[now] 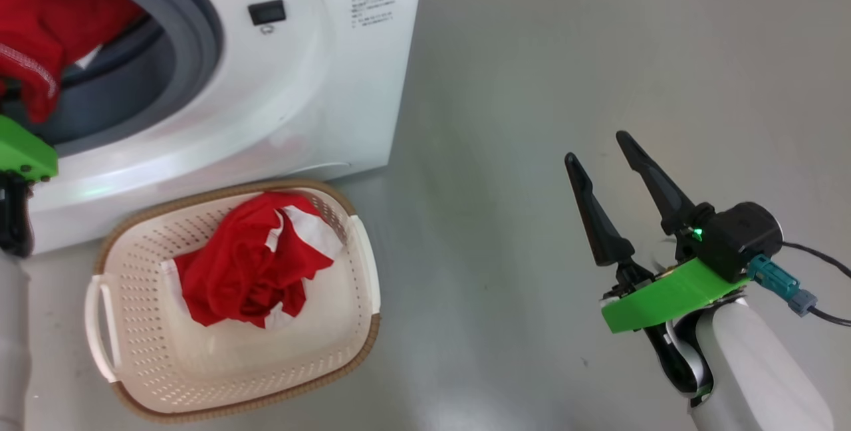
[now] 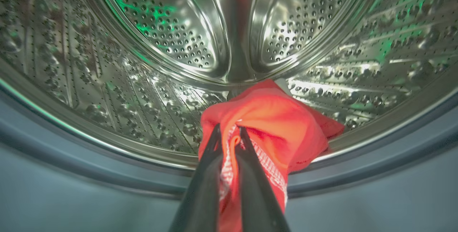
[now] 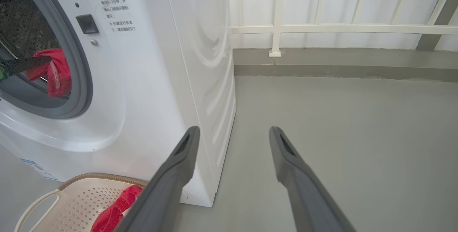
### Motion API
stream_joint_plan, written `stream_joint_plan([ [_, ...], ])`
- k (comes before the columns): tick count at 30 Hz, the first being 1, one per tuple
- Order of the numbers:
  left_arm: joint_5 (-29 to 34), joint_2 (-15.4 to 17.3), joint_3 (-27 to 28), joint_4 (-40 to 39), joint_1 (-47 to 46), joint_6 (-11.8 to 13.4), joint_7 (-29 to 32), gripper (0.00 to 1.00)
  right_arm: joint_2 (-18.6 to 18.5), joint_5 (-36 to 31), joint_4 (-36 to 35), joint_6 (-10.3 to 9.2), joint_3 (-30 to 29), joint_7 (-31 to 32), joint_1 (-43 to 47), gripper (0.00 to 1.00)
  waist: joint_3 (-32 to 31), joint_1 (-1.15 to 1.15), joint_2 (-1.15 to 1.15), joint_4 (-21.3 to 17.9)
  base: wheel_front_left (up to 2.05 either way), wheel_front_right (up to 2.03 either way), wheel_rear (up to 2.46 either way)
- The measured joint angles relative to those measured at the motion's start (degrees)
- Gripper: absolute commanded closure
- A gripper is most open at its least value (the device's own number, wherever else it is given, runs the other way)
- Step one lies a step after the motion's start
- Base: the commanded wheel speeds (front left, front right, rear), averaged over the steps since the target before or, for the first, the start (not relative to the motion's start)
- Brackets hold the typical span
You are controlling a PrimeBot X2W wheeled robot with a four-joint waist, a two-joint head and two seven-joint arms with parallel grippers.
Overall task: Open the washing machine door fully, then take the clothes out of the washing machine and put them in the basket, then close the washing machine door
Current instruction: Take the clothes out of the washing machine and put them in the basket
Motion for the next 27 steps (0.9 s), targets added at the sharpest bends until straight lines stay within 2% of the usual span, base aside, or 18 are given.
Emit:
stream_joint_plan([
  [5, 0.05, -1.12, 4.04, -13.88, 7.78, 0.12, -0.01, 1.00, 0.07, 0.00, 0.16, 0.00, -0.31, 0.00, 0.62, 0.00, -1.95, 0.00, 0.00, 1.01, 0.00, 0.00, 0.00],
  [10, 2.61, -3.85, 7.26, -24.99, 16.31, 0.85, -0.18, 1.00, 0.10, 0.00, 0.43, 0.00, -0.68, 0.00, 1.30, 0.00, -3.91, 0.00, 0.00, 2.12, 0.00, 0.00, 0.00],
  [18, 5.70, -7.33, 10.35, -38.13, 26.18, 0.90, -0.18, 1.00, 0.14, 0.00, 0.82, 0.00, -1.82, 0.00, 3.14, 0.00, -7.63, 0.00, 0.00, 3.39, 0.00, 0.00, 0.00],
  [27, 7.45, -10.68, 11.07, -49.92, 32.77, 1.25, -0.19, 1.00, 1.07, -0.01, 0.75, 0.00, -3.00, 0.00, 6.03, 0.00, -10.74, 0.00, 0.00, 4.74, 0.00, 0.00, 0.00],
])
